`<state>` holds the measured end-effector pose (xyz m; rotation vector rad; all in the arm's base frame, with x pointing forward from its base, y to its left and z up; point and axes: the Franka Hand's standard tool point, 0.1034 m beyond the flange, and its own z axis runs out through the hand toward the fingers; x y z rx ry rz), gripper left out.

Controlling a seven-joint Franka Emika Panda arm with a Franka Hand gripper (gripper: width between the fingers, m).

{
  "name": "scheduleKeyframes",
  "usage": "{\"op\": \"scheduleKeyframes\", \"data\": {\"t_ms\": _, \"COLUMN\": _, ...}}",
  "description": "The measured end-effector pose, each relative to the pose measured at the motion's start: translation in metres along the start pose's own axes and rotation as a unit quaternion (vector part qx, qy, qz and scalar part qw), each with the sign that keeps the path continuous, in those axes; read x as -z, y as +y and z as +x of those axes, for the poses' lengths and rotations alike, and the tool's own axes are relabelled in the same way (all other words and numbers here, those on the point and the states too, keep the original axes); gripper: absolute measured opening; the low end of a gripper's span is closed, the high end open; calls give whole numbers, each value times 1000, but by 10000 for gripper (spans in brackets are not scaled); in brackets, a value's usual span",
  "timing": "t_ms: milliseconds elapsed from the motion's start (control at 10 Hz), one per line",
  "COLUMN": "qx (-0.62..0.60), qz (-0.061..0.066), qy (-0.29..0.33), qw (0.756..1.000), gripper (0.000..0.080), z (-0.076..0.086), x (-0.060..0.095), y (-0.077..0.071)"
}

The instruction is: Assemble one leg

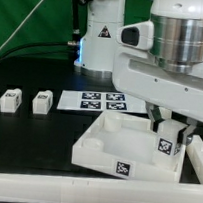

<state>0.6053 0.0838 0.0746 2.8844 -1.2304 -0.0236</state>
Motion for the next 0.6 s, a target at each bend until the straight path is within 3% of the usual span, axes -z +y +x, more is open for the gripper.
{"op": "scheduleKeyframes", "data": {"t_ms": 100, "qx": -23, "qz": 1, "qy": -1, "qw": 1000, "gripper": 337, "z": -1, "x": -1, "y": -1}}
{"op": "scheduleKeyframes", "data": {"t_ms": 200, "qx": -14, "qz": 1, "qy": -1, "qw": 1000, "gripper": 472, "z": -1, "x": -1, "y": -1}}
{"op": "scheduleKeyframes", "data": {"t_ms": 300, "qx": -14, "qz": 1, "qy": -1, "qw": 1000, "gripper": 472, "z": -1, "x": -1, "y": -1}}
{"op": "scheduleKeyframes", "data": {"t_ms": 400, "qx": -14, "qz": 1, "qy": -1, "qw": 1000, "gripper": 614, "z": -1, "x": -1, "y": -1}}
{"op": "scheduleKeyframes", "data": {"t_ms": 600, "qx": -13, "qz": 1, "qy": -1, "qw": 1000, "gripper": 640, "z": -1, "x": -1, "y": -1}}
